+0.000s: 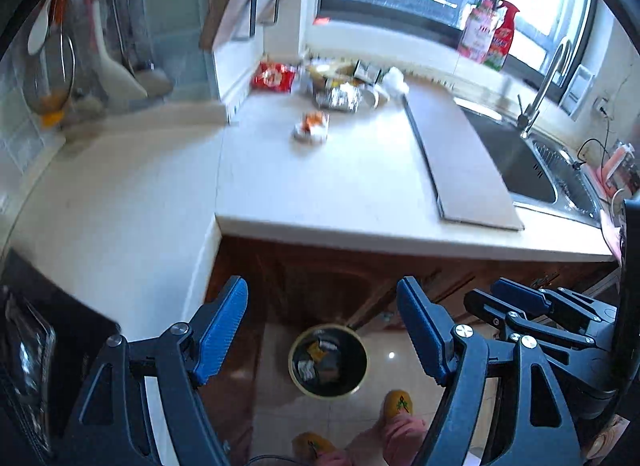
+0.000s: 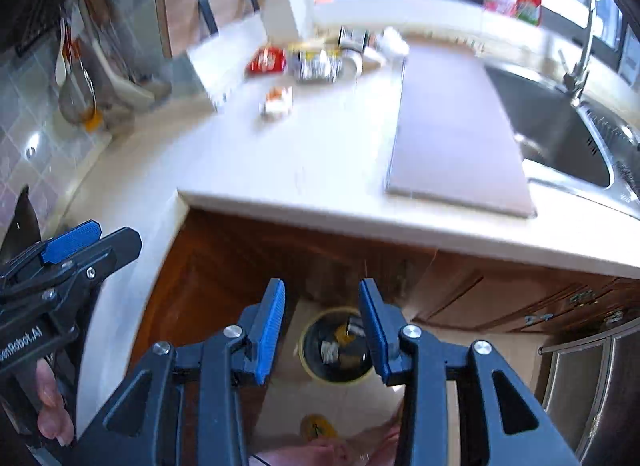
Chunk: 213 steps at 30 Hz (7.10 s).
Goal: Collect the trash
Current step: 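Move both tools back over the trash pile on the counter, then grasp the orange-patterned paper wrapper with the left tool while the right tool grasps the foil ball, then carry the paper wrapper and foil ball down over the floor bin with both tools, then open both tools to drop the wrapper and foil ball into the bin, then raise both tools back over the trash pile on the counter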
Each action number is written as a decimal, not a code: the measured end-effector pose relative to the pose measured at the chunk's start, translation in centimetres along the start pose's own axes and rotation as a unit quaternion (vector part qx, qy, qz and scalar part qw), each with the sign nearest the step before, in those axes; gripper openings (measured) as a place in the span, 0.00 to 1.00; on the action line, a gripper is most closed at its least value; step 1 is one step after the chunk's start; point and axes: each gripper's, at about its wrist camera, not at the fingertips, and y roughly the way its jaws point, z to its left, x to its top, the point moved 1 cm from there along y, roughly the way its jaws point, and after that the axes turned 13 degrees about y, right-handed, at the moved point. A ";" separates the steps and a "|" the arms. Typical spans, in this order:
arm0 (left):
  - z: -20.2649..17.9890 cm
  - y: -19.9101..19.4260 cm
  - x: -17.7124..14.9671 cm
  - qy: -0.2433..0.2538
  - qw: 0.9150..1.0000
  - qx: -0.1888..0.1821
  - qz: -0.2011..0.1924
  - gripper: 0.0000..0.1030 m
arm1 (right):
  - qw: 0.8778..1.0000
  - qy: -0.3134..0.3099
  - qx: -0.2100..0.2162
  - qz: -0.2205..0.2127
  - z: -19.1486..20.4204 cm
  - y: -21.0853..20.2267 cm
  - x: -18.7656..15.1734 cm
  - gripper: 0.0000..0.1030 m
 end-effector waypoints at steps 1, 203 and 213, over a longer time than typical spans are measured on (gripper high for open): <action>0.3 -0.5 0.6 0.003 1.000 0.000 -0.007 0.73 | 1.000 0.001 0.003 -0.012 0.2 -0.3 0.2 0.38; -4.0 38.4 -25.3 -0.070 0.965 -0.095 0.232 0.81 | 0.975 0.092 0.073 0.190 -12.4 36.1 -15.4 0.71; -2.9 33.0 -23.3 -0.074 0.971 -0.081 0.213 0.81 | 0.980 0.080 0.053 0.172 -11.2 30.9 -13.8 0.71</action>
